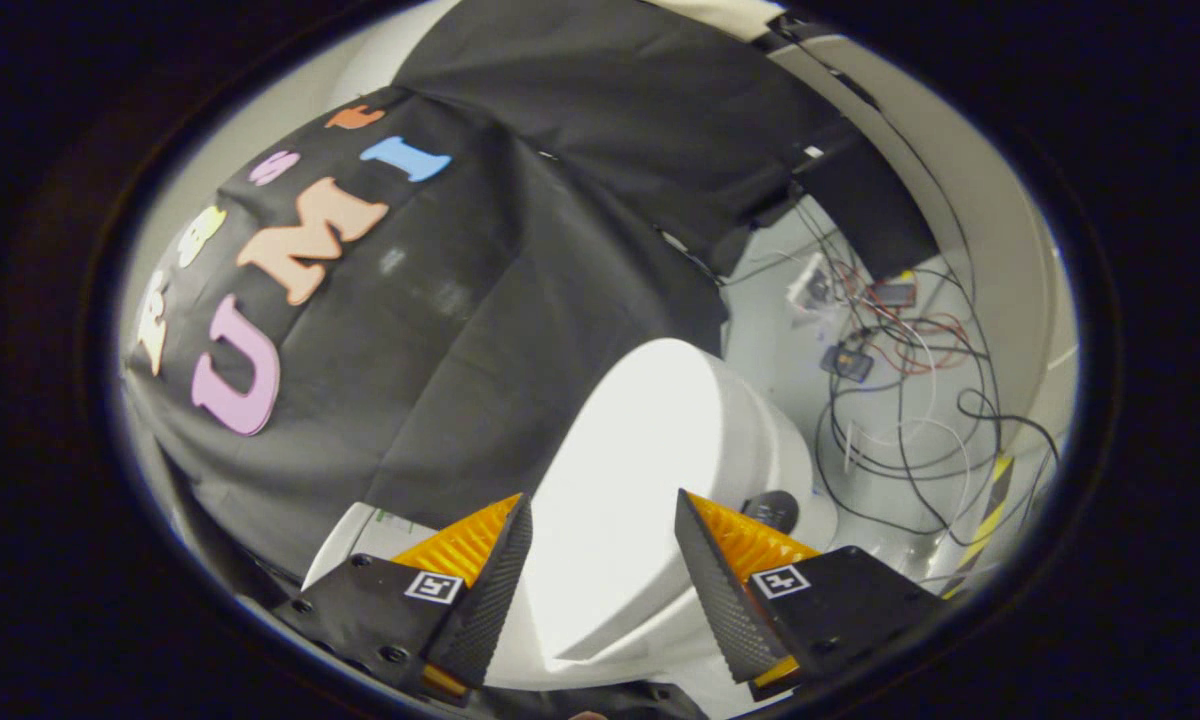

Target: Open the toilet lid.

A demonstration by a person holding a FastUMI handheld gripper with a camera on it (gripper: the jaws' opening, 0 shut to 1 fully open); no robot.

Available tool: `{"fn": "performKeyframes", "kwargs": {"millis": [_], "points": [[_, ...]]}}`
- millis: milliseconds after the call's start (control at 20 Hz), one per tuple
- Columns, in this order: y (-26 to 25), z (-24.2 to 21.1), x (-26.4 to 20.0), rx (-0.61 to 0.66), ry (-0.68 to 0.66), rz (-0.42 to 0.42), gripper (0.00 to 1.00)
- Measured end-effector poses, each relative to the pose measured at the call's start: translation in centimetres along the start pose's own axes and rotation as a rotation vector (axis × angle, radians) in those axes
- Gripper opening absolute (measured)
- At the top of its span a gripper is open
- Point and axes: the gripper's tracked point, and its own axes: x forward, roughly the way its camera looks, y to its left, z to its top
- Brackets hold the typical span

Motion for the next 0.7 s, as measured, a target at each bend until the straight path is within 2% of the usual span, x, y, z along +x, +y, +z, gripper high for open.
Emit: {"fn": "performKeyframes", "kwargs": {"millis": [250,350,550,700], "points": [[-4.3,-0.7,0.6,0.081,0.023,-0.117,0.89],[-5.7,-0.9,0.5,0.113,0.026,-0.145,0.76],[-8.3,-1.3,0.7,0.158,0.038,-0.211,0.76],[-8.8,-1.5,1.9,0.197,0.053,-0.200,0.76]]}}
